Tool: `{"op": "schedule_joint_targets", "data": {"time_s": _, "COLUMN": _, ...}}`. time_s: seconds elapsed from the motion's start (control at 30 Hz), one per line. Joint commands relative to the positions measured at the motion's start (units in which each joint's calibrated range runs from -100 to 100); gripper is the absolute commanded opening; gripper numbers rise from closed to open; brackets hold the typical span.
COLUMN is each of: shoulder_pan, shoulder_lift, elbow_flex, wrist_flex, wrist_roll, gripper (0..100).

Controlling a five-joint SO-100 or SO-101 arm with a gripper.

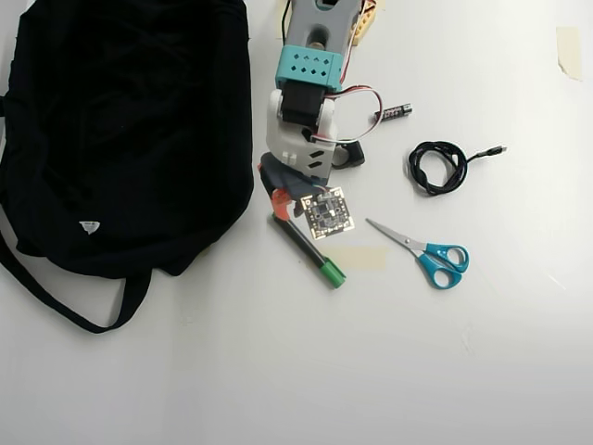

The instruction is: Put the green marker into the black bag

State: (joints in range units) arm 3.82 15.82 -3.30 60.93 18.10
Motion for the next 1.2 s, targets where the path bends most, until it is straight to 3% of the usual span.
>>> {"op": "schedule_joint_targets", "data": {"time_s": 0.0, "shoulder_pan": -0.45, "shoulder_lift": 1.28, "elbow_flex": -5.68, "wrist_flex": 1.00, "wrist_roll": 0.36, "gripper": 5}}
{"op": "schedule_joint_targets", "data": {"time_s": 1.17, "shoulder_pan": -2.40, "shoulder_lift": 12.65, "elbow_flex": -16.11, "wrist_flex": 7.46, "wrist_roll": 3.51, "gripper": 6}}
